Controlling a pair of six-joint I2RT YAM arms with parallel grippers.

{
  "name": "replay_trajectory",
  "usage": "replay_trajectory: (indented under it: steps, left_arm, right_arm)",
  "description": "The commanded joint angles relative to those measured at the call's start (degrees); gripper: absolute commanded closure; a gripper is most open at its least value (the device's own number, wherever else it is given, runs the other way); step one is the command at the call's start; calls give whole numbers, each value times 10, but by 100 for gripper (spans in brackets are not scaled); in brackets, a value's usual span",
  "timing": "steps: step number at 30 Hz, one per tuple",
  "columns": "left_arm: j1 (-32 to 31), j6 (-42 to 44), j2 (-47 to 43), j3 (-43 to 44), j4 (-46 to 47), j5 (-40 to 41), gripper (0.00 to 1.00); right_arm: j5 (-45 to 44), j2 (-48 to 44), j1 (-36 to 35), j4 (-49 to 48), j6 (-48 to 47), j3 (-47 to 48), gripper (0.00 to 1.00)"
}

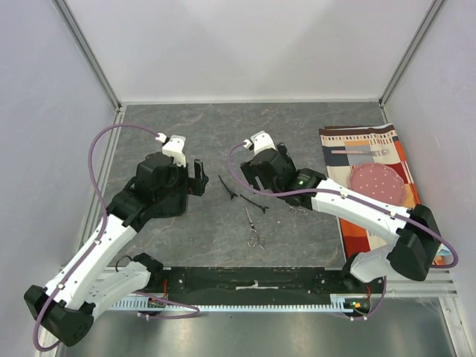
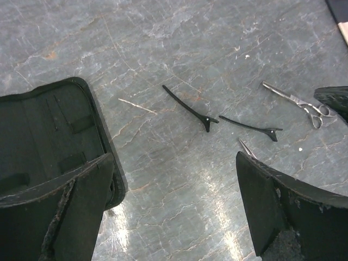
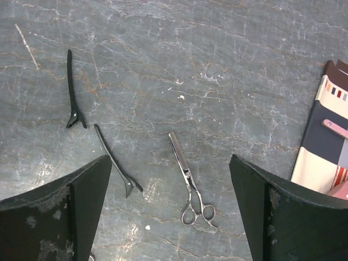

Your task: Sort the hair-cutting tools

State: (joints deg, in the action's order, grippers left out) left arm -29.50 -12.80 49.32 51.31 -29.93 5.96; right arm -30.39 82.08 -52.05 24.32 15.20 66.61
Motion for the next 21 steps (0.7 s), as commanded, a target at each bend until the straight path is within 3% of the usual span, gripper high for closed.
replay_trajectory:
  steps: [1, 8, 17, 21]
  left_arm:
    - [-2, 21, 0, -1, 18, -12, 0]
    - [-2, 21, -22, -10, 18, -16, 0]
    - [-1, -3, 25, 18, -27, -10, 1]
    - [-2, -7, 16, 20, -27, -2, 2]
  right_arm:
    - [31, -31, -5, -9, -30, -4, 2]
    - [124, 27, -7, 85, -60, 26, 2]
    - [146, 87, -8, 69, -56, 2, 2]
    - [146, 127, -7, 52, -54, 5, 11]
